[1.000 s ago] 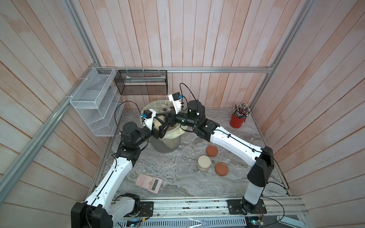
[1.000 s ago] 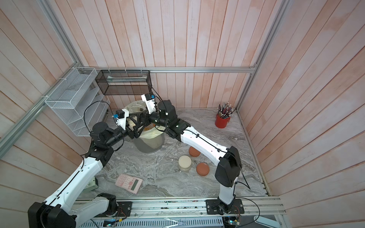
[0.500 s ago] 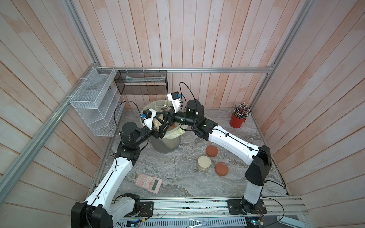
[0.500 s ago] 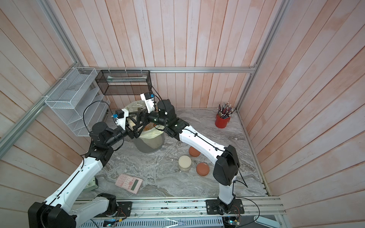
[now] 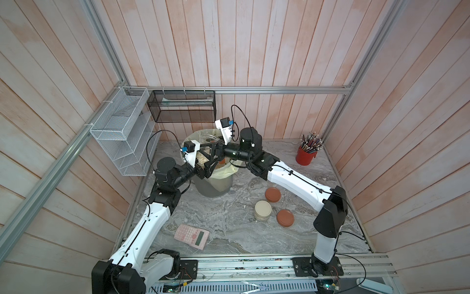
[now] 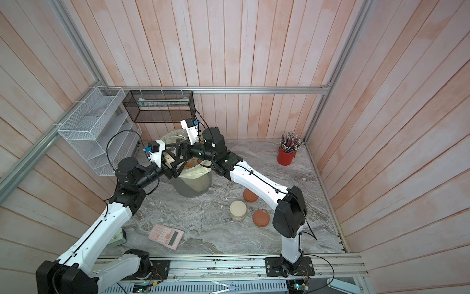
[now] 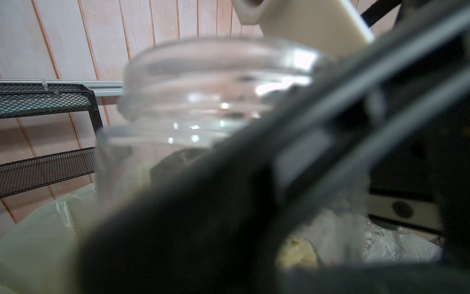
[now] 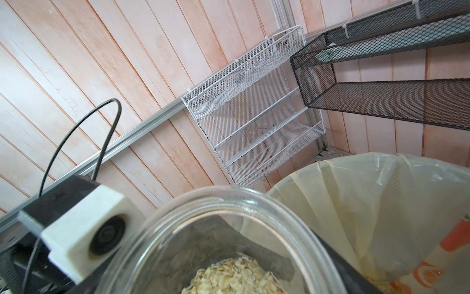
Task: Empty expired oatmeal from jars
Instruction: Pour the expired oatmeal into the trash bin.
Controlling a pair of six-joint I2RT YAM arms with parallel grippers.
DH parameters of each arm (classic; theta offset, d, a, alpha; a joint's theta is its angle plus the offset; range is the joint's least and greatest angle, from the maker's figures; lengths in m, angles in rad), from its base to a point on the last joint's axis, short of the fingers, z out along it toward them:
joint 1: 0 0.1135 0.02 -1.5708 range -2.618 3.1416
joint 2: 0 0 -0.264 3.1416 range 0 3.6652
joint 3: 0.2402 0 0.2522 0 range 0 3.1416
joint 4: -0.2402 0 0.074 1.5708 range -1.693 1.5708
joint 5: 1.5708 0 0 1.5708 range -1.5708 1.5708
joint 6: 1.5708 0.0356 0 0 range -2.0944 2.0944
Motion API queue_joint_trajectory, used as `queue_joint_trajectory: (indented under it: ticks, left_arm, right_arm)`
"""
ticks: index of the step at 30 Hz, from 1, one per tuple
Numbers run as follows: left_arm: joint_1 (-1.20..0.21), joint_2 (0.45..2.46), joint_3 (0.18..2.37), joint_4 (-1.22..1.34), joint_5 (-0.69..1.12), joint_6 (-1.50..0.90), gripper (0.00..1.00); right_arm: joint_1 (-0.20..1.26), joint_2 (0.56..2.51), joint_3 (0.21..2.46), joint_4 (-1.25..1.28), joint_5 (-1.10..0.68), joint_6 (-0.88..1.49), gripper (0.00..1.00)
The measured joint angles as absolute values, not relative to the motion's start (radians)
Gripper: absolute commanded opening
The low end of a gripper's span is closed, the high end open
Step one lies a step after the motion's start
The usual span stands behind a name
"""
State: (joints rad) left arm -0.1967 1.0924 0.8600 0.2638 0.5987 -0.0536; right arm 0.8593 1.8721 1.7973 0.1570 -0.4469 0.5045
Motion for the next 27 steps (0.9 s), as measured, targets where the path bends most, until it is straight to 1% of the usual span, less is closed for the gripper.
queue_joint_trajectory:
  ticks: [5, 7, 10, 12, 13, 14, 15, 16, 18, 20, 24, 25, 27]
  left_arm:
    - [-0.196, 1.092, 0.86, 0.266, 0.599, -0.057, 0.04]
    - [-0.196, 1.092, 0.86, 0.267, 0.599, -0.057, 0.04]
    - [-0.196, 1.092, 0.86, 0.269, 0.598, -0.065, 0.04]
    - [-0.196, 1.092, 0.859, 0.27, 0.598, -0.065, 0.04]
    - [-0.196, 1.092, 0.859, 0.27, 0.598, -0.065, 0.06]
    - [-0.196, 1.092, 0.859, 0.27, 0.598, -0.066, 0.16]
    - [-0.196, 1.091, 0.857, 0.27, 0.597, -0.068, 0.28]
    - [-0.196, 1.09, 0.855, 0.271, 0.594, -0.069, 0.38]
    - [-0.196, 1.08, 0.845, 0.279, 0.584, -0.083, 0.6]
    - [-0.196, 1.066, 0.833, 0.285, 0.575, -0.098, 0.75]
    - [-0.196, 1.028, 0.803, 0.289, 0.562, -0.135, 0.91]
    - [-0.196, 1.02, 0.797, 0.289, 0.559, -0.147, 0.99]
    - [-0.195, 0.998, 0.785, 0.302, 0.55, -0.18, 1.0]
  right_arm:
    - [0.859, 1.877, 1.807, 0.159, -0.448, 0.507, 0.92]
    - [0.859, 1.877, 1.807, 0.159, -0.447, 0.508, 0.89]
    - [0.856, 1.878, 1.807, 0.163, -0.448, 0.508, 0.81]
    - [0.856, 1.878, 1.807, 0.163, -0.448, 0.508, 0.71]
    - [0.856, 1.878, 1.807, 0.164, -0.447, 0.508, 0.66]
    - [0.856, 1.878, 1.807, 0.164, -0.447, 0.508, 0.62]
    - [0.856, 1.878, 1.807, 0.164, -0.447, 0.508, 0.6]
    - [0.856, 1.878, 1.807, 0.163, -0.446, 0.508, 0.59]
    - [0.857, 1.878, 1.807, 0.163, -0.442, 0.509, 0.56]
    - [0.862, 1.878, 1.807, 0.163, -0.435, 0.51, 0.53]
    - [0.877, 1.878, 1.807, 0.161, -0.419, 0.514, 0.5]
    - [0.88, 1.878, 1.807, 0.161, -0.416, 0.517, 0.5]
    - [0.882, 1.878, 1.806, 0.157, -0.39, 0.521, 0.49]
